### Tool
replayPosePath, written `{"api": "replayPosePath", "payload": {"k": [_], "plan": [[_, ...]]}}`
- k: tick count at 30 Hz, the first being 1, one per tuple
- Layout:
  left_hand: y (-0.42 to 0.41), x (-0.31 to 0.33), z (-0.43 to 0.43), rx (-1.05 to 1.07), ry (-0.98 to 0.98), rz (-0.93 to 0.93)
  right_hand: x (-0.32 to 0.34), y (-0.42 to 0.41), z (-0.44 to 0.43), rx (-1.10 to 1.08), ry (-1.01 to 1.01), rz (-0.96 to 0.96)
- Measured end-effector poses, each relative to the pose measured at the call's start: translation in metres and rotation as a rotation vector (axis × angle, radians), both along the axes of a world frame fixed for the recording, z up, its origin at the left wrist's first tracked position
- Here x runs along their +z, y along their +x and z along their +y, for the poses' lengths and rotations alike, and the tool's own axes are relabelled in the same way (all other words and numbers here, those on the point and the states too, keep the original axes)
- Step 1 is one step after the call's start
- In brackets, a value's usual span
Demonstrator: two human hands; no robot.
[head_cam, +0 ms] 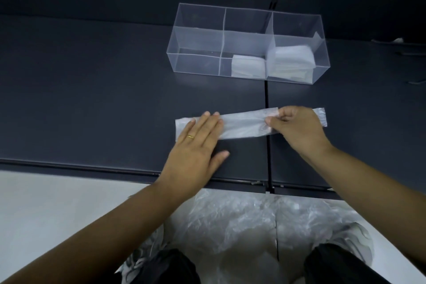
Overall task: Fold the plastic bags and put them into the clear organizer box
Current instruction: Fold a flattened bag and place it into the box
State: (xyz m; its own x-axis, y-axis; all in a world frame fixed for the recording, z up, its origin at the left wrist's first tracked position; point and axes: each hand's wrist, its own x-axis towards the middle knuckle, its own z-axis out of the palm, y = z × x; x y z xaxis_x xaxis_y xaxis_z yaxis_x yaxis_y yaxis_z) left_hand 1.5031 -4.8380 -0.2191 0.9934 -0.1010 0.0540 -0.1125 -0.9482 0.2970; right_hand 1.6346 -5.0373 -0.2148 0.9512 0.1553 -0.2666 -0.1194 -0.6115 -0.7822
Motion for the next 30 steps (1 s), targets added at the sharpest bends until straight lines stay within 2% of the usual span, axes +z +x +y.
{"api": "replayPosePath", "payload": {"k": [3,7,9,11,12,14,16,19,23,27,30], "plan": [[-0.001,-0.016,0.002,-0.012,0.193,0.167,-0.001,0.000,0.000,-0.015,-0.013,-0.012],[-0.001,-0.021,0.007,-0.003,0.244,0.195,0.003,-0.001,0.002,-0.007,-0.092,-0.016],[-0.001,-0.021,0.006,-0.012,0.242,0.190,0.006,-0.010,0.008,0.035,-0.241,-0.256],[-0.001,-0.021,0.006,-0.014,0.229,0.185,0.009,-0.026,0.020,0.230,-0.294,-0.559],[-0.001,-0.021,0.006,-0.016,0.224,0.184,0.008,-0.036,0.028,0.391,-0.296,-0.604],[-0.001,-0.022,0.006,-0.024,0.223,0.182,0.000,-0.051,0.042,0.709,-0.335,-0.517],[-0.002,-0.023,0.007,-0.027,0.209,0.172,-0.015,-0.056,0.043,0.844,-0.462,-0.439],[-0.001,-0.021,0.007,-0.030,0.216,0.151,-0.025,-0.047,0.023,0.838,-0.653,-0.448],[-0.001,-0.021,0.007,-0.035,0.238,0.135,-0.026,-0.029,-0.024,0.742,-0.767,-0.416],[-0.001,-0.022,0.007,-0.041,0.258,0.129,-0.021,-0.010,-0.070,0.584,-0.780,-0.322],[0.000,-0.022,0.006,-0.037,0.258,0.130,-0.018,-0.001,-0.090,0.391,-0.659,-0.312]]}}
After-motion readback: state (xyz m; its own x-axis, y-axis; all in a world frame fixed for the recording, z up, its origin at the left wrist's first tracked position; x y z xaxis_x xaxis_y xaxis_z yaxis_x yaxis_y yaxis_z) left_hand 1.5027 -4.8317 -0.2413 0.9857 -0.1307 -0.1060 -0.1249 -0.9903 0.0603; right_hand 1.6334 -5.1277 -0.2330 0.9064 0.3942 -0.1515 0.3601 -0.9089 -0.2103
